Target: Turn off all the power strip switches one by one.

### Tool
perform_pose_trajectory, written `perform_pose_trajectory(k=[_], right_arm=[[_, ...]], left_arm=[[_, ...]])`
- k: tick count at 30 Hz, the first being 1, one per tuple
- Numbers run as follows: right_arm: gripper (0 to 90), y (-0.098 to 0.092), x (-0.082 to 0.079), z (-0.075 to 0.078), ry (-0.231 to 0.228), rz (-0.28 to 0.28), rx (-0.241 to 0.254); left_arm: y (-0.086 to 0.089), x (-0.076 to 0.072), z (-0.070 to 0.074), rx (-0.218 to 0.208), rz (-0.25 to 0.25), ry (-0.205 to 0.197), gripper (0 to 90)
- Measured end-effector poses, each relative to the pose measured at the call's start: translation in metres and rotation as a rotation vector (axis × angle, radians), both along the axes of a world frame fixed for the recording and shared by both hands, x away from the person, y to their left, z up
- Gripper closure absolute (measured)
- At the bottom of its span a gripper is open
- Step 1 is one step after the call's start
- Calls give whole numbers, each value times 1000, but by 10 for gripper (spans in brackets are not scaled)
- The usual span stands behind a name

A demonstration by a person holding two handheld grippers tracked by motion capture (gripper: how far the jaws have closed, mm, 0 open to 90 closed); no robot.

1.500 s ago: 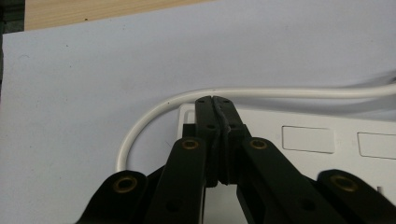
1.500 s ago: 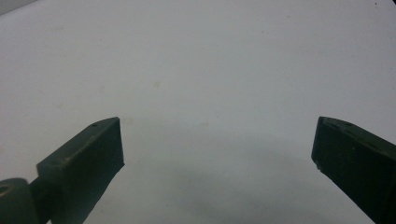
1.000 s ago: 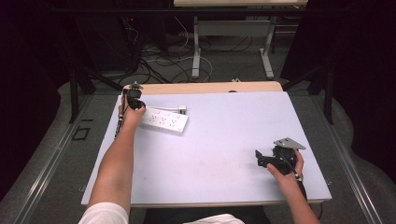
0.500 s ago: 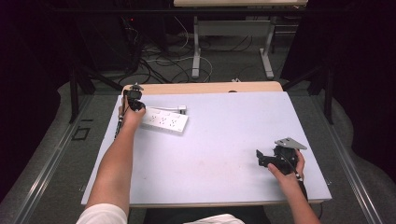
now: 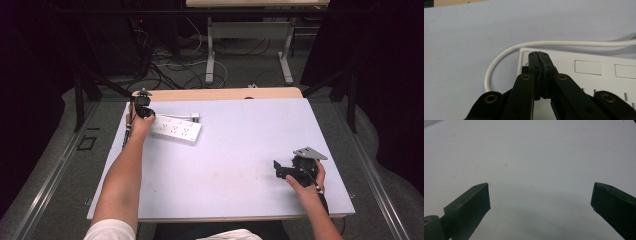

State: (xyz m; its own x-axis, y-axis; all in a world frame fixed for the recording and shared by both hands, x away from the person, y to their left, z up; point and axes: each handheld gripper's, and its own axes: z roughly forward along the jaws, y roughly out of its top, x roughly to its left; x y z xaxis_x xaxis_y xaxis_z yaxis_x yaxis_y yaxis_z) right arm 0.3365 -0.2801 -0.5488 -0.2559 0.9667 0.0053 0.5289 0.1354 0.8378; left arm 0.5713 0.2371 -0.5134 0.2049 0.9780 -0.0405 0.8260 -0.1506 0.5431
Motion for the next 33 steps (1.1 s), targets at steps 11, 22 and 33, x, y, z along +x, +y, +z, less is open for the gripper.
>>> perform_pose_trajectory(k=[11,22,33], right_arm=[[18,2,1,0,-3,13,1],[18,4,2,0,1,15,3],[18,3,2,0,3,12,1]], left_arm=[[-8,-5,7,-20,-39,-16,900],[-19,-8,11,-40,-91,-19,900],[-28,-9,11,-50,-113,-32,900]])
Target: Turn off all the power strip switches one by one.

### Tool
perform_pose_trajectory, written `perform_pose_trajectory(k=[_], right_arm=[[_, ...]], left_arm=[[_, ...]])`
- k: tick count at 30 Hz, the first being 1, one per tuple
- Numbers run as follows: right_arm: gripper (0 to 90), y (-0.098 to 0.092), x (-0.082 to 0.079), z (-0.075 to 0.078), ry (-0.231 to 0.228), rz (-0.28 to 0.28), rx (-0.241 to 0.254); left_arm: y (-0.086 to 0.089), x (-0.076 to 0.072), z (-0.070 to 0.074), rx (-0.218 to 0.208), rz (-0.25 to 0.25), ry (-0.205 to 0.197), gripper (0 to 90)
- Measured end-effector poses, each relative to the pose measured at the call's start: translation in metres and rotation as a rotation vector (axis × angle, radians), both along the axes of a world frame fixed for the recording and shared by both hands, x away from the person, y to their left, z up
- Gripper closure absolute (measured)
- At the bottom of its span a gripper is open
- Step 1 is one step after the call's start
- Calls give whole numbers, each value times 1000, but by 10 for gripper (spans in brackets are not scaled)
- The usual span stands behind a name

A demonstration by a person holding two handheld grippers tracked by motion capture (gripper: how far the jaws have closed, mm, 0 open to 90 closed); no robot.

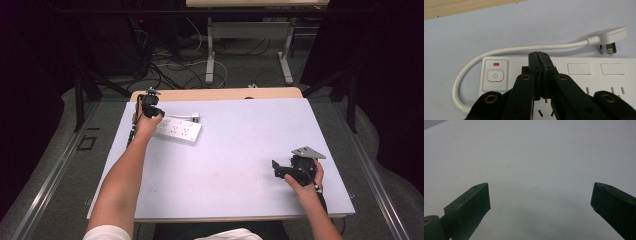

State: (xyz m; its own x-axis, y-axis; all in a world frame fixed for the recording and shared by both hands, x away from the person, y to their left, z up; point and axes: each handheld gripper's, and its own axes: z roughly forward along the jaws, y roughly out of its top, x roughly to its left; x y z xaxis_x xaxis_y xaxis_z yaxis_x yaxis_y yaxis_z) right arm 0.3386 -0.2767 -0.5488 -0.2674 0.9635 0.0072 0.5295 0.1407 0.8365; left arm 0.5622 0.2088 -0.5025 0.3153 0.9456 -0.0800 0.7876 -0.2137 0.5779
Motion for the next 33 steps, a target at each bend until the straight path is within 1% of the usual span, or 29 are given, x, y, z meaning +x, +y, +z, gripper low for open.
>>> perform_pose_trajectory(k=[3,4,5,6,7,8,9,10,11,13,15,16,17,19,20,22,26,28,30,31,33], right_arm=[[19,0,0,0,0,1,2],[18,0,0,0,0,1,2],[19,0,0,0,-1,3,-1],[18,0,0,0,-1,4,-3],[18,0,0,0,-3,6,-6],[18,0,0,0,-3,5,-5],[18,0,0,0,0,2,-1],[18,0,0,0,0,1,0],[19,0,0,0,-1,1,0],[19,-1,0,0,-3,4,-4],[19,-1,1,0,-4,5,-1],[19,-1,1,0,-3,5,-1],[19,-1,0,0,-2,4,-1],[19,0,0,0,-2,4,-2],[18,0,0,0,-2,4,-2],[19,-1,0,0,-3,5,-3],[19,-1,0,0,-1,5,-2],[19,0,0,0,-4,7,1],[20,0,0,0,-5,8,1],[19,0,0,0,-4,8,0],[19,0,0,0,-2,5,-3]], left_arm=[[-2,0,-1,5,-10,0,900],[-4,0,-1,5,-15,11,900],[-6,0,-2,-1,-9,3,900],[-7,0,-2,5,-18,6,900],[-8,0,-3,-1,-14,8,900],[-8,0,-2,7,-29,20,900],[-10,0,-3,8,-27,16,900],[-11,0,-4,6,-26,4,900],[-13,0,-4,5,-31,12,900],[-14,0,-5,8,-30,6,900],[-17,0,-6,-1,-32,11,900],[-17,0,-6,-1,-36,19,900],[-18,1,-7,4,-36,5,900],[-19,1,-8,4,-38,4,900],[-19,1,-8,10,-38,13,900],[-19,1,-9,-2,-29,11,900],[-19,1,-10,-1,-30,13,900],[-18,2,-10,6,-35,18,900],[-20,2,-12,-2,-31,16,900],[-20,2,-12,6,-41,13,900],[-21,2,-12,8,-43,18,900]])
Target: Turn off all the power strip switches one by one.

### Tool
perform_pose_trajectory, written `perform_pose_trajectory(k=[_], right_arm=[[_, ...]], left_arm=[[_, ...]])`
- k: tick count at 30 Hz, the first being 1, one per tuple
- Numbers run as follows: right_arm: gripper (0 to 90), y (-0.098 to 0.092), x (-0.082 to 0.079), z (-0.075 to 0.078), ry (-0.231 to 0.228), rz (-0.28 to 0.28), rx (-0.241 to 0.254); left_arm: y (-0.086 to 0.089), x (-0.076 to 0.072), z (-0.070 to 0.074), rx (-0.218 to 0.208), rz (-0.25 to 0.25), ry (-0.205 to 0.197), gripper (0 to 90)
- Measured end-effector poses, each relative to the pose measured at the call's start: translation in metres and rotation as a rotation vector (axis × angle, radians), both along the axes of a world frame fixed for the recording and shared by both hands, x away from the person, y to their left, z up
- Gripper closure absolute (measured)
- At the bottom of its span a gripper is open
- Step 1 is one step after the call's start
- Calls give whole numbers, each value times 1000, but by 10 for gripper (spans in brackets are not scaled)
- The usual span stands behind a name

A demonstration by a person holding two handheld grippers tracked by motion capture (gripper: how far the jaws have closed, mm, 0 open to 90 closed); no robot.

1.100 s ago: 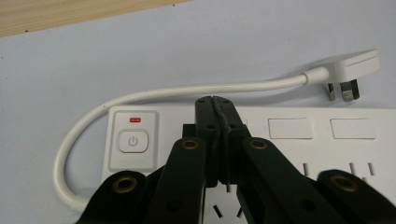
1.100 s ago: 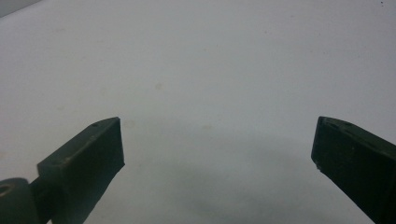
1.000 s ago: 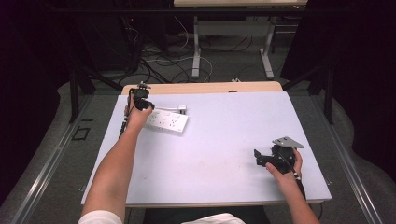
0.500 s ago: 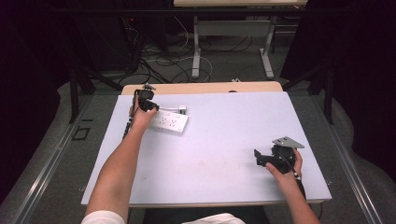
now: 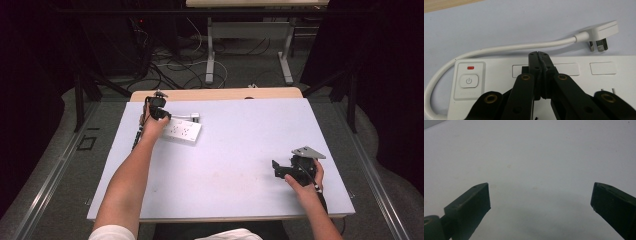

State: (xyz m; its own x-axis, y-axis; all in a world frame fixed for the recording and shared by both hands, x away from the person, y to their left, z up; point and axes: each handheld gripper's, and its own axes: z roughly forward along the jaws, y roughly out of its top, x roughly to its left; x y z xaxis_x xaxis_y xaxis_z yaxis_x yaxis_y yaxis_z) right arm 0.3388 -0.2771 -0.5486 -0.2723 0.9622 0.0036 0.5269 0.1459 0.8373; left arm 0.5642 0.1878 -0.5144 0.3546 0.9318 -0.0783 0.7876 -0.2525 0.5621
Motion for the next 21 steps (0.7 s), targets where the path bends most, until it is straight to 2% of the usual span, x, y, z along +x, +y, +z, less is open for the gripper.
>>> perform_pose_trajectory(k=[5,14,21], right_arm=[[19,0,0,0,-2,3,3],[19,0,0,0,-7,7,-1],[20,0,0,0,-4,9,5]], left_arm=[[-3,0,-3,-5,4,2,900],[-4,0,-3,17,-7,-2,900],[-2,1,-4,10,-5,-7,899]])
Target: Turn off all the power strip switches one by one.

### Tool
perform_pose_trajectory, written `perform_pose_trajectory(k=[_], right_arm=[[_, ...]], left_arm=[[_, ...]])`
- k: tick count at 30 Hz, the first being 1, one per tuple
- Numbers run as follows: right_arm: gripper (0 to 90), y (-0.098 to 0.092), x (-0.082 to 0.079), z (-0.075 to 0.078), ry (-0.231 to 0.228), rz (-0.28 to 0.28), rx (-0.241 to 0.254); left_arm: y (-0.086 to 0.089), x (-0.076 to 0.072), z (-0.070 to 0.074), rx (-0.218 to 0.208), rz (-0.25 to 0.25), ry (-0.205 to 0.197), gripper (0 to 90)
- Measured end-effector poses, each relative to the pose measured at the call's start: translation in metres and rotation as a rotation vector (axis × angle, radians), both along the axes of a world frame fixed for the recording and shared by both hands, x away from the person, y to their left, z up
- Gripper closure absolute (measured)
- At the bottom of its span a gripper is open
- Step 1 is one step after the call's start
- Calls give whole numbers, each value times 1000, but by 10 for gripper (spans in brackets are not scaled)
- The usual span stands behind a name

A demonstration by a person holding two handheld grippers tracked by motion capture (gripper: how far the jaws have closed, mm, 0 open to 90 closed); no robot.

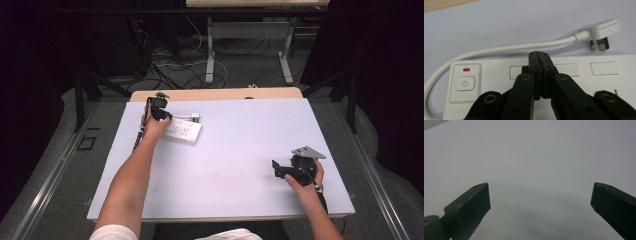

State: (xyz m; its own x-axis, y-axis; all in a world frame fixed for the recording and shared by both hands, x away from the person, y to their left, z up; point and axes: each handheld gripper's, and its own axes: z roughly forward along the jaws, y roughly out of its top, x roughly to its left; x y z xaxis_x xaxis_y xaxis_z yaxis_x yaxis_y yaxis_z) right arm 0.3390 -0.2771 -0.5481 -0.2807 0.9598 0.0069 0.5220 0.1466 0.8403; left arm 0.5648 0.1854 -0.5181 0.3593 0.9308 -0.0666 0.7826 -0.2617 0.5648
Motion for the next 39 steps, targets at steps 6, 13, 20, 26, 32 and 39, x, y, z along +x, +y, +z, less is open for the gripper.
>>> perform_pose_trajectory(k=[6,13,20,26,32,39], right_arm=[[20,0,0,0,2,-4,-2],[20,-1,0,0,-2,2,-4],[19,0,0,0,2,-4,-3],[20,-1,0,0,-1,-1,-5],[19,0,1,0,-4,-10,-7],[20,-1,0,1,-1,-5,-5]], left_arm=[[0,0,-2,-3,0,6,900],[0,0,-3,-3,2,5,900],[0,0,-2,-3,3,6,900],[-3,0,-2,13,3,2,900],[-7,-1,-1,-2,0,3,900],[-13,-5,2,-12,-21,-10,900]])
